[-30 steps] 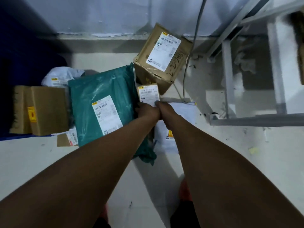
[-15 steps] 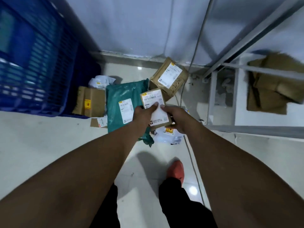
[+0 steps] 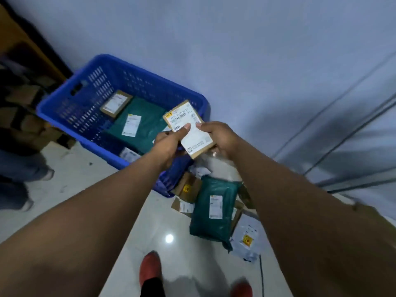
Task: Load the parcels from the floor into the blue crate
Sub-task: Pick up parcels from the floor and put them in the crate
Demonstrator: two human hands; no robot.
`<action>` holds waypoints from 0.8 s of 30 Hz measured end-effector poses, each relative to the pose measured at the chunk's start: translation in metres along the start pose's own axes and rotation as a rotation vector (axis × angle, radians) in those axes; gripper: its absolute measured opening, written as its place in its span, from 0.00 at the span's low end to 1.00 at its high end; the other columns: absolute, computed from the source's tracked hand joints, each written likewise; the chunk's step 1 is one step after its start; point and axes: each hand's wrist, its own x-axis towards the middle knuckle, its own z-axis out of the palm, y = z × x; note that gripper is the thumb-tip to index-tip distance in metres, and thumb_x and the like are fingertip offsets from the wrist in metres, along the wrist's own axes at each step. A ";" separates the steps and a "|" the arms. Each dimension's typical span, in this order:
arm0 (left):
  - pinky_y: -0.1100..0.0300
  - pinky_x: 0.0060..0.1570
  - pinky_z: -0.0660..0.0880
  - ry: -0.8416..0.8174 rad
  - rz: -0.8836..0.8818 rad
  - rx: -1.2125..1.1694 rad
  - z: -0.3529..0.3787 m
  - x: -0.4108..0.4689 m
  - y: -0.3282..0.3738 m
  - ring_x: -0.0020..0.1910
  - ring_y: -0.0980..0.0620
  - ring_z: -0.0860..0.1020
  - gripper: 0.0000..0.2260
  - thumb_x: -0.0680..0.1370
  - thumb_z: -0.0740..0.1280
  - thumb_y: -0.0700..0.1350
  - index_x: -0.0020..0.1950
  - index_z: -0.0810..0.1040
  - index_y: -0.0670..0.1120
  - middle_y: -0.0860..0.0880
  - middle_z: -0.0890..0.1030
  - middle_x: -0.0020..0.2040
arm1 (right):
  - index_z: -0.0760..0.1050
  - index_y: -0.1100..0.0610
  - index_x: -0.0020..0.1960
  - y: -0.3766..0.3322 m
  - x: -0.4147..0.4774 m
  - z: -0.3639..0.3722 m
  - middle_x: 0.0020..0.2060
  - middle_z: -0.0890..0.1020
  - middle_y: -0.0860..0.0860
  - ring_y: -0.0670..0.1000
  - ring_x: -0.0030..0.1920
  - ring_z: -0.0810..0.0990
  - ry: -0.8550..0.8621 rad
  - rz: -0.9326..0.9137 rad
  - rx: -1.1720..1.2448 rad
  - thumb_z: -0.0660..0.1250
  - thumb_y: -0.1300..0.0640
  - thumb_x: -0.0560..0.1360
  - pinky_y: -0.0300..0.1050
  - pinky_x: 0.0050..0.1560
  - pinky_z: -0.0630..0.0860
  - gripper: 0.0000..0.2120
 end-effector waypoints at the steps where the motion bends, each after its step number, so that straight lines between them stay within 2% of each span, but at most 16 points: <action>1: 0.54 0.37 0.83 0.019 0.010 0.003 -0.024 0.005 0.013 0.51 0.42 0.86 0.20 0.77 0.74 0.48 0.65 0.78 0.39 0.41 0.86 0.55 | 0.81 0.58 0.54 -0.009 0.009 0.028 0.50 0.87 0.59 0.58 0.48 0.86 0.000 0.002 -0.013 0.69 0.53 0.78 0.50 0.42 0.83 0.09; 3: 0.54 0.39 0.83 0.045 0.027 0.017 -0.081 0.024 0.038 0.52 0.43 0.86 0.20 0.77 0.74 0.49 0.64 0.78 0.39 0.42 0.87 0.53 | 0.81 0.58 0.51 -0.024 0.031 0.090 0.49 0.87 0.58 0.59 0.49 0.86 -0.010 0.008 -0.030 0.69 0.53 0.78 0.59 0.52 0.82 0.08; 4: 0.51 0.43 0.83 0.052 0.028 0.032 -0.109 0.035 0.047 0.53 0.42 0.86 0.20 0.77 0.74 0.50 0.64 0.79 0.40 0.43 0.87 0.52 | 0.80 0.59 0.51 -0.028 0.042 0.117 0.49 0.86 0.59 0.58 0.46 0.86 -0.018 0.015 -0.033 0.69 0.54 0.78 0.58 0.52 0.82 0.08; 6: 0.47 0.49 0.83 0.060 0.026 0.056 -0.153 0.056 0.059 0.54 0.41 0.85 0.21 0.77 0.74 0.50 0.65 0.79 0.39 0.43 0.87 0.53 | 0.79 0.60 0.49 -0.033 0.064 0.159 0.45 0.86 0.59 0.54 0.36 0.86 -0.020 0.031 -0.030 0.69 0.55 0.79 0.49 0.41 0.83 0.08; 7: 0.48 0.47 0.83 0.070 0.025 0.071 -0.175 0.068 0.065 0.53 0.41 0.85 0.22 0.77 0.75 0.50 0.65 0.78 0.39 0.43 0.87 0.53 | 0.78 0.61 0.47 -0.034 0.077 0.180 0.43 0.85 0.59 0.52 0.33 0.85 -0.024 0.038 -0.020 0.69 0.56 0.79 0.44 0.36 0.82 0.07; 8: 0.50 0.44 0.84 0.066 0.021 0.089 -0.195 0.081 0.069 0.53 0.42 0.86 0.23 0.76 0.75 0.50 0.66 0.77 0.40 0.43 0.87 0.54 | 0.78 0.61 0.47 -0.034 0.090 0.198 0.43 0.86 0.59 0.52 0.33 0.86 -0.025 0.042 -0.013 0.69 0.56 0.79 0.44 0.38 0.83 0.08; 9: 0.51 0.43 0.83 0.051 0.011 0.116 -0.209 0.094 0.073 0.52 0.44 0.86 0.23 0.76 0.75 0.50 0.67 0.76 0.41 0.43 0.86 0.56 | 0.79 0.61 0.48 -0.033 0.103 0.210 0.45 0.86 0.60 0.55 0.38 0.87 -0.020 0.047 -0.017 0.70 0.55 0.78 0.48 0.45 0.84 0.09; 10: 0.51 0.44 0.83 0.025 -0.002 0.144 -0.222 0.108 0.078 0.52 0.45 0.86 0.24 0.76 0.75 0.50 0.68 0.74 0.42 0.44 0.85 0.58 | 0.79 0.62 0.52 -0.032 0.116 0.219 0.48 0.86 0.60 0.59 0.44 0.87 -0.007 0.051 -0.025 0.71 0.53 0.77 0.58 0.53 0.83 0.12; 11: 0.51 0.45 0.83 -0.003 -0.012 0.168 -0.233 0.121 0.084 0.51 0.45 0.86 0.27 0.76 0.75 0.50 0.70 0.70 0.45 0.44 0.85 0.59 | 0.79 0.64 0.54 -0.032 0.127 0.224 0.48 0.86 0.61 0.62 0.47 0.87 0.014 0.055 -0.040 0.73 0.52 0.76 0.65 0.56 0.80 0.15; 13: 0.50 0.45 0.81 -0.049 -0.051 0.192 -0.253 0.156 0.095 0.46 0.45 0.85 0.31 0.76 0.75 0.50 0.73 0.60 0.53 0.44 0.83 0.57 | 0.78 0.65 0.56 -0.031 0.152 0.224 0.48 0.86 0.61 0.64 0.49 0.86 0.049 0.060 -0.045 0.73 0.52 0.76 0.69 0.53 0.80 0.18; 15: 0.51 0.44 0.81 -0.092 -0.114 0.214 -0.270 0.187 0.107 0.43 0.46 0.85 0.28 0.78 0.72 0.49 0.72 0.62 0.57 0.46 0.82 0.52 | 0.78 0.65 0.58 -0.027 0.181 0.222 0.47 0.87 0.60 0.61 0.46 0.87 0.051 0.085 -0.037 0.72 0.52 0.77 0.62 0.50 0.83 0.18; 17: 0.53 0.45 0.81 -0.168 -0.184 0.276 -0.278 0.213 0.114 0.44 0.50 0.85 0.18 0.79 0.70 0.50 0.66 0.70 0.54 0.47 0.83 0.52 | 0.79 0.63 0.61 -0.023 0.208 0.226 0.46 0.86 0.57 0.56 0.41 0.86 0.005 0.103 -0.033 0.71 0.52 0.78 0.49 0.42 0.84 0.18; 18: 0.53 0.46 0.82 -0.206 -0.218 0.326 -0.281 0.227 0.115 0.45 0.51 0.85 0.15 0.79 0.70 0.50 0.65 0.73 0.52 0.46 0.84 0.54 | 0.79 0.61 0.61 -0.020 0.222 0.231 0.47 0.86 0.56 0.54 0.41 0.85 -0.021 0.118 -0.024 0.70 0.51 0.78 0.45 0.39 0.83 0.17; 21: 0.48 0.51 0.81 -0.219 -0.332 0.479 -0.301 0.272 0.116 0.51 0.48 0.83 0.15 0.79 0.71 0.46 0.64 0.77 0.46 0.42 0.84 0.61 | 0.80 0.59 0.63 -0.002 0.267 0.255 0.54 0.85 0.58 0.54 0.45 0.84 -0.053 0.232 -0.007 0.70 0.51 0.78 0.43 0.42 0.81 0.17; 24: 0.49 0.52 0.80 -0.252 -0.455 0.763 -0.332 0.326 0.117 0.52 0.47 0.83 0.16 0.77 0.73 0.48 0.62 0.80 0.43 0.44 0.86 0.56 | 0.80 0.61 0.61 0.023 0.316 0.283 0.54 0.84 0.58 0.51 0.40 0.82 -0.064 0.343 0.019 0.70 0.55 0.79 0.38 0.34 0.77 0.14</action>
